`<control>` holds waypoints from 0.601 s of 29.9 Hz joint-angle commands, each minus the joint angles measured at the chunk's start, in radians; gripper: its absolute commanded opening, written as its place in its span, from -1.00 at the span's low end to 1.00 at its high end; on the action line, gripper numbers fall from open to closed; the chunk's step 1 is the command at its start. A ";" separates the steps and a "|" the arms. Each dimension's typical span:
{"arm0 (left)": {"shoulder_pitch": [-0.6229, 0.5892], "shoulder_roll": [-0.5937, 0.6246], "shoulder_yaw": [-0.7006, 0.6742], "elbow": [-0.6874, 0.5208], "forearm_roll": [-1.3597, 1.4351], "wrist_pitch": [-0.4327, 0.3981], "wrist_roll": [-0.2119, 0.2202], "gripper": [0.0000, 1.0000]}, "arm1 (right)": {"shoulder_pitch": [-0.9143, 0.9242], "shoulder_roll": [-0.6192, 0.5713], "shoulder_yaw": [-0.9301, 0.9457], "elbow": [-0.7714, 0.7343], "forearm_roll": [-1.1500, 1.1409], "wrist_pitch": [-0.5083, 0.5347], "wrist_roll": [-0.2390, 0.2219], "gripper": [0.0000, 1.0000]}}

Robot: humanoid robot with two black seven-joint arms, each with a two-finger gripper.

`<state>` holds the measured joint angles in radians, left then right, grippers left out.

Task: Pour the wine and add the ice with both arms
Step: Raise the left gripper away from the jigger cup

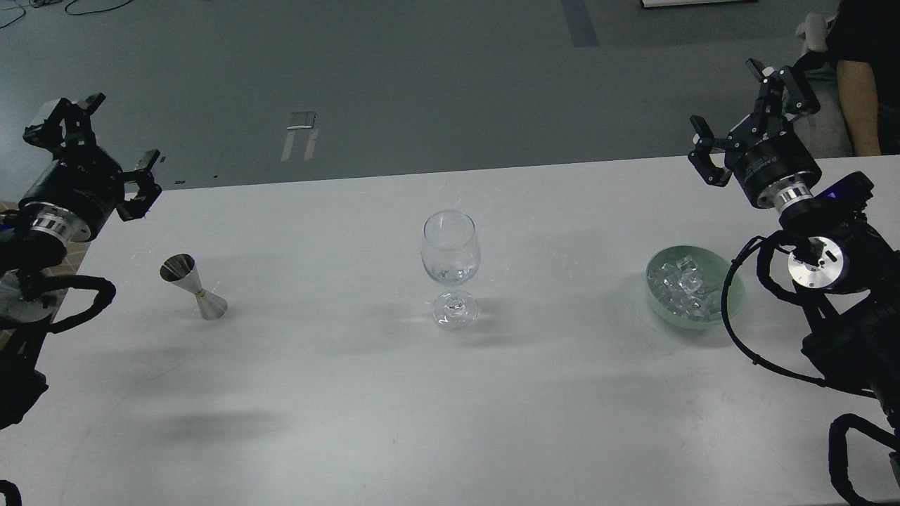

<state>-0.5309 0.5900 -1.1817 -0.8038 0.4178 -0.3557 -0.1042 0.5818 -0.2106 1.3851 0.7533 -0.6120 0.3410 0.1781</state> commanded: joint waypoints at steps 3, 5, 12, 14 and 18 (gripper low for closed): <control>0.000 -0.035 0.004 0.089 0.006 -0.020 -0.003 0.95 | 0.001 -0.001 -0.004 -0.002 -0.009 0.000 0.000 1.00; 0.002 -0.047 0.004 0.106 0.003 -0.034 -0.005 0.96 | 0.001 -0.009 -0.009 0.000 -0.015 0.000 -0.002 1.00; -0.003 -0.053 0.002 0.103 0.001 -0.060 -0.020 0.98 | -0.005 -0.131 -0.099 0.059 -0.057 -0.013 -0.035 1.00; -0.009 -0.055 0.002 0.100 0.001 -0.071 -0.020 0.98 | -0.017 -0.195 -0.148 0.113 -0.057 -0.031 -0.037 1.00; -0.017 -0.062 0.002 0.097 0.002 -0.077 -0.022 0.98 | -0.056 -0.314 -0.216 0.205 -0.057 -0.054 -0.055 1.00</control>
<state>-0.5419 0.5349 -1.1796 -0.7048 0.4184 -0.4282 -0.1247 0.5539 -0.4334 1.2209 0.8893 -0.6687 0.3039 0.1373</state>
